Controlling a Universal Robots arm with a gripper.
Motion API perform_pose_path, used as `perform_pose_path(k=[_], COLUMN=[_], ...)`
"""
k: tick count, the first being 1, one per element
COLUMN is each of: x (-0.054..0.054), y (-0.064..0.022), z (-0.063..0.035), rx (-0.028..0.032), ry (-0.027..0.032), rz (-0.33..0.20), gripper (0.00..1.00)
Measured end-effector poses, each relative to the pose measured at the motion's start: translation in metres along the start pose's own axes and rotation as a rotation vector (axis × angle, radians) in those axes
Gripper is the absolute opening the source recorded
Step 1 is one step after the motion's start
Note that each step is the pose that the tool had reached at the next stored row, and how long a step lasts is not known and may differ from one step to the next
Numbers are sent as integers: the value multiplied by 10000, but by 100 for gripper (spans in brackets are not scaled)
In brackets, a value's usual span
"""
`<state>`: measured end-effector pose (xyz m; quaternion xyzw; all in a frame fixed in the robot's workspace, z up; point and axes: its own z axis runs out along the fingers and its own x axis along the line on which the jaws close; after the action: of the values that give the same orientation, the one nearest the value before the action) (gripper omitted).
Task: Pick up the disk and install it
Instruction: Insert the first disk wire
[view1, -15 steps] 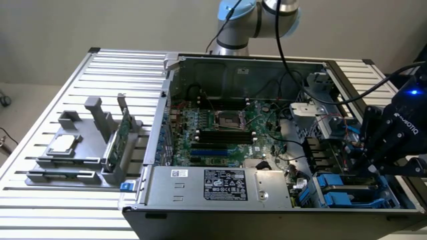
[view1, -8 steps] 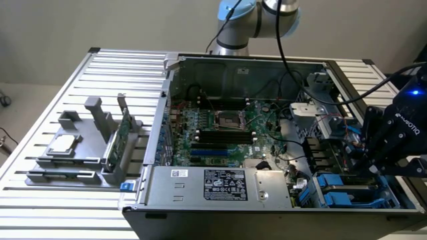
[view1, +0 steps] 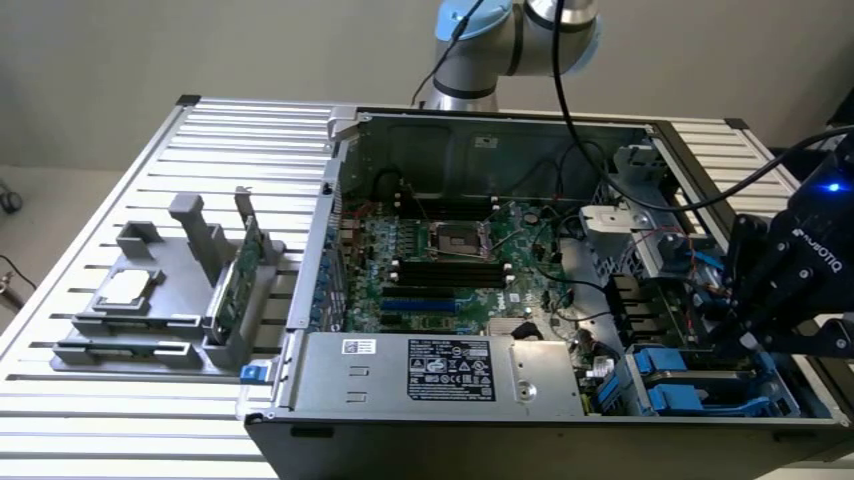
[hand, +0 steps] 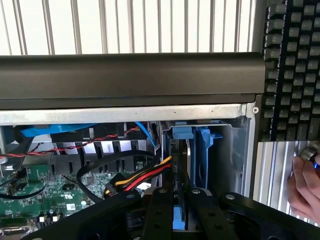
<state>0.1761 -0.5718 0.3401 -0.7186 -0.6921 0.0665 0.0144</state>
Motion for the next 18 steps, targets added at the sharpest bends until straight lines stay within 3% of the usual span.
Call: perform_pose_path(k=[18], x=[10], y=[-19], z=[11], rx=[1], ry=[3], rz=[16], gripper=[16])
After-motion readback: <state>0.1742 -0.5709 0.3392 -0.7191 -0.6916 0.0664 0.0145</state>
